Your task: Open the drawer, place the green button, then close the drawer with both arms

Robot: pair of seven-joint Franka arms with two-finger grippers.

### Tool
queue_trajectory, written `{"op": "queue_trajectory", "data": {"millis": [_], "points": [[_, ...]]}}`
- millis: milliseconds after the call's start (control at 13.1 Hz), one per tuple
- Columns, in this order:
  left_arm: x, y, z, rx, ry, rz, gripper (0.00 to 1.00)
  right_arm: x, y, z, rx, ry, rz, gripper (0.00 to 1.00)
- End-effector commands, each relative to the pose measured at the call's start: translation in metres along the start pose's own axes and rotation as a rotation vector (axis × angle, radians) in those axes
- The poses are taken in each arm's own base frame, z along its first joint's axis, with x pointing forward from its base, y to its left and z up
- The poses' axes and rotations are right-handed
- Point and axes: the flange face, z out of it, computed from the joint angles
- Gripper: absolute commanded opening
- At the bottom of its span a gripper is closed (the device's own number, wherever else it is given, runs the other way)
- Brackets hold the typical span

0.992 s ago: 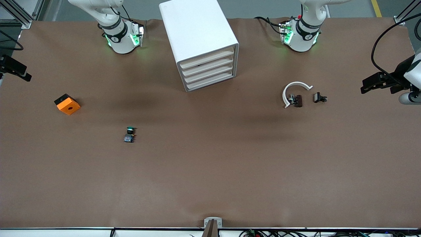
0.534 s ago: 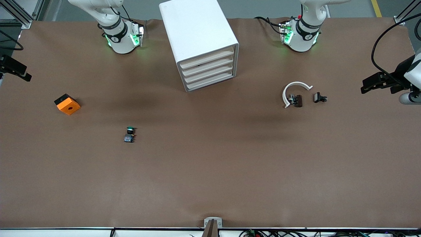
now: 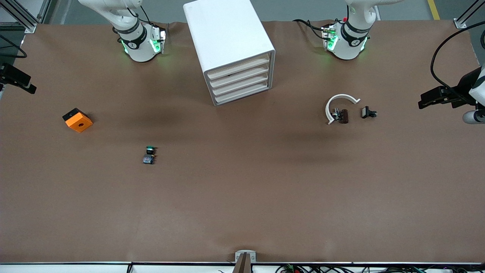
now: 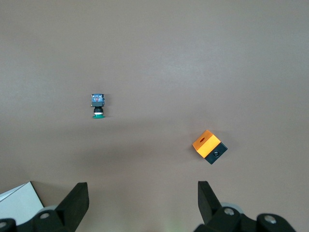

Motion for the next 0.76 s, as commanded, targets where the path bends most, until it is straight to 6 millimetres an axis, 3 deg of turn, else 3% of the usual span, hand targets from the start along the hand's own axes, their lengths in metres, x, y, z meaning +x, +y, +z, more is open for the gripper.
{"op": "queue_trajectory", "data": {"millis": [0,305,534,687], "points": [[0.025,0.000,0.049,0.015,-0.093,0.015,1.00,-0.008,0.001,-0.002,0.002,0.004,0.012,1.00],[0.063,0.013,0.120,0.006,-0.084,-0.059,1.00,-0.008,0.001,-0.003,0.002,0.007,0.012,1.00],[0.084,0.047,0.167,0.010,-0.111,-0.128,1.00,-0.008,0.001,-0.002,0.002,0.005,0.014,1.00],[0.094,0.088,0.199,0.030,-0.119,-0.214,1.00,-0.008,0.001,-0.003,0.001,0.008,0.012,1.00]]}}
